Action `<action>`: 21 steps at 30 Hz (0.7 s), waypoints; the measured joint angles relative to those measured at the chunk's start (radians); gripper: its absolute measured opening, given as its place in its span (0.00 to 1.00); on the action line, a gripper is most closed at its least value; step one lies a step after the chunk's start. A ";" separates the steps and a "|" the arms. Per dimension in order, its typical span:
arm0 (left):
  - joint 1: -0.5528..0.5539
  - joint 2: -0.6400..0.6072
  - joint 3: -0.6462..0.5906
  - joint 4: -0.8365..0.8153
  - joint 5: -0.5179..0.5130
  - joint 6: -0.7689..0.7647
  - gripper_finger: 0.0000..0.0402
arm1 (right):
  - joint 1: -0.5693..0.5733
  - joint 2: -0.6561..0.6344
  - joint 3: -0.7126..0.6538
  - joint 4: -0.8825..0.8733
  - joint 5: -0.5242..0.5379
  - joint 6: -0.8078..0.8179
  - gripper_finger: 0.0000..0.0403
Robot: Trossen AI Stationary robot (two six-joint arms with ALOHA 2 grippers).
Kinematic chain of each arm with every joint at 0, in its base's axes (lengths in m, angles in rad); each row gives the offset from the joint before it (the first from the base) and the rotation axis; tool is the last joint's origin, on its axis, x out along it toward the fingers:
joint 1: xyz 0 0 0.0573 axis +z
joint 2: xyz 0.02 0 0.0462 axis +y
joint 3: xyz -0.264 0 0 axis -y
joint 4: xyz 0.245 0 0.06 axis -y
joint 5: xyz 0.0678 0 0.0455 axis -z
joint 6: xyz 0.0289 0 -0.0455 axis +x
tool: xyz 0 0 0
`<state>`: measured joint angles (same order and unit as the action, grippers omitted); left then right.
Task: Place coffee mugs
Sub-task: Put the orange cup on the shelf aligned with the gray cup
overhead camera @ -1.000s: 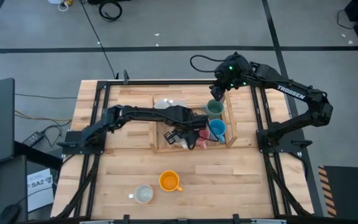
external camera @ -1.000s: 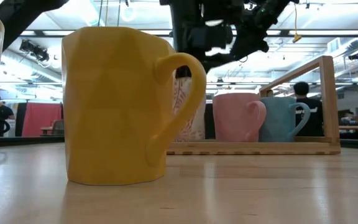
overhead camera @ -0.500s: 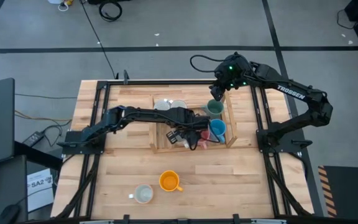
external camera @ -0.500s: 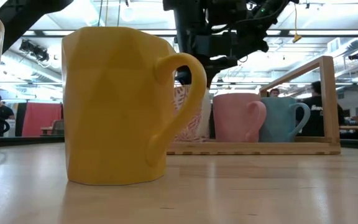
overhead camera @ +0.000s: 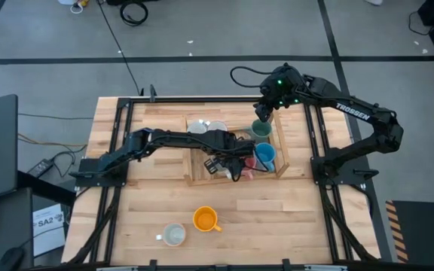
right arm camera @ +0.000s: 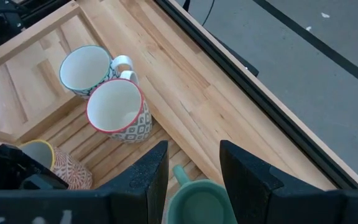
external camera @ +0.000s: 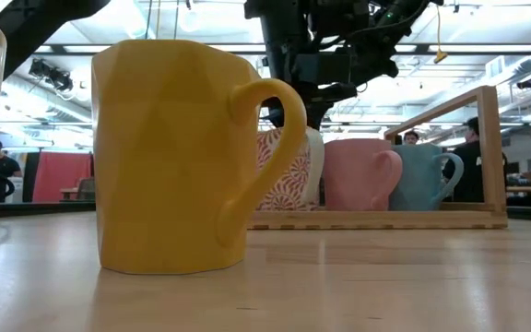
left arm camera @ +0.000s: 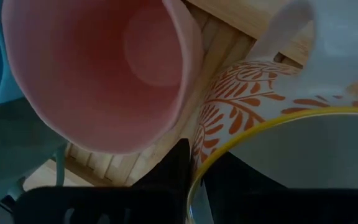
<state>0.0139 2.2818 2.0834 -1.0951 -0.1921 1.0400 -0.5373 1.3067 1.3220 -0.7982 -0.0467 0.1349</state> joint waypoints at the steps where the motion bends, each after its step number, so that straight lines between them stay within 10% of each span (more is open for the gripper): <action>1: 0.000 0.001 0.000 0.006 0.000 -0.003 0.13 | 0.000 0.000 0.000 0.000 0.000 0.000 0.37; 21: 0.000 0.003 -0.001 0.041 0.004 -0.042 0.24 | 0.000 0.000 0.000 0.000 0.000 0.000 0.37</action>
<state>0.0139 2.2845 2.0823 -1.0546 -0.1883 0.9981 -0.5373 1.3069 1.3220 -0.7986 -0.0467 0.1352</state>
